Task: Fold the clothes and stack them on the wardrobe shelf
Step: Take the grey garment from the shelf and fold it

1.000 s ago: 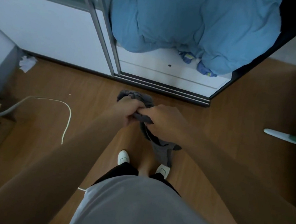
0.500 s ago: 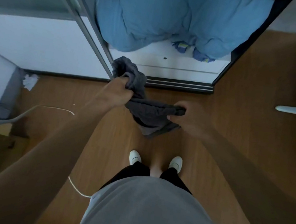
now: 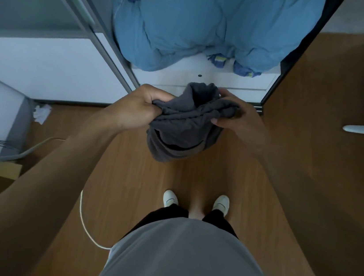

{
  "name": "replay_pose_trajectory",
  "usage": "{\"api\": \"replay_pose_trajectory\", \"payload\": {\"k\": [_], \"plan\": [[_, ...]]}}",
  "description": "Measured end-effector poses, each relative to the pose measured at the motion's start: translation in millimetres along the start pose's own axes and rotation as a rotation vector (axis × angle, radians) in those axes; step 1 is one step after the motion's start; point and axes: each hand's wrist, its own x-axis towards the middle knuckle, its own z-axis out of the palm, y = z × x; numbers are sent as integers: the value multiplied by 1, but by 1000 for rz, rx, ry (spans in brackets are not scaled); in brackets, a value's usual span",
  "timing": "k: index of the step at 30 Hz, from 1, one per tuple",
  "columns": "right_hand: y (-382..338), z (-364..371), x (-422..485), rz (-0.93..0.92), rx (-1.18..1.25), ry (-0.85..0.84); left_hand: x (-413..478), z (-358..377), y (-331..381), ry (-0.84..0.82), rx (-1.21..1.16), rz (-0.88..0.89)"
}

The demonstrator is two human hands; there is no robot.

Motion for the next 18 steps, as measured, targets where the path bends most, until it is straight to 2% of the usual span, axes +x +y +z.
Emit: {"api": "replay_pose_trajectory", "payload": {"k": [3, 9, 12, 15, 18], "plan": [[-7, -1, 1, 13, 101, -85, -1, -1, 1, 71, -80, 40], [4, 1, 8, 100, 241, -110, -3, -2, -1, 126, -220, 57], [2, 7, 9, 111, 284, -66, -5, -2, -1, 120, -273, 39], [-8, 8, 10, 146, 204, -39, -4, -5, -6, 149, -306, -22], [-19, 8, 8, 185, 83, -26, 2, -11, -17, 221, -316, -175]]}}
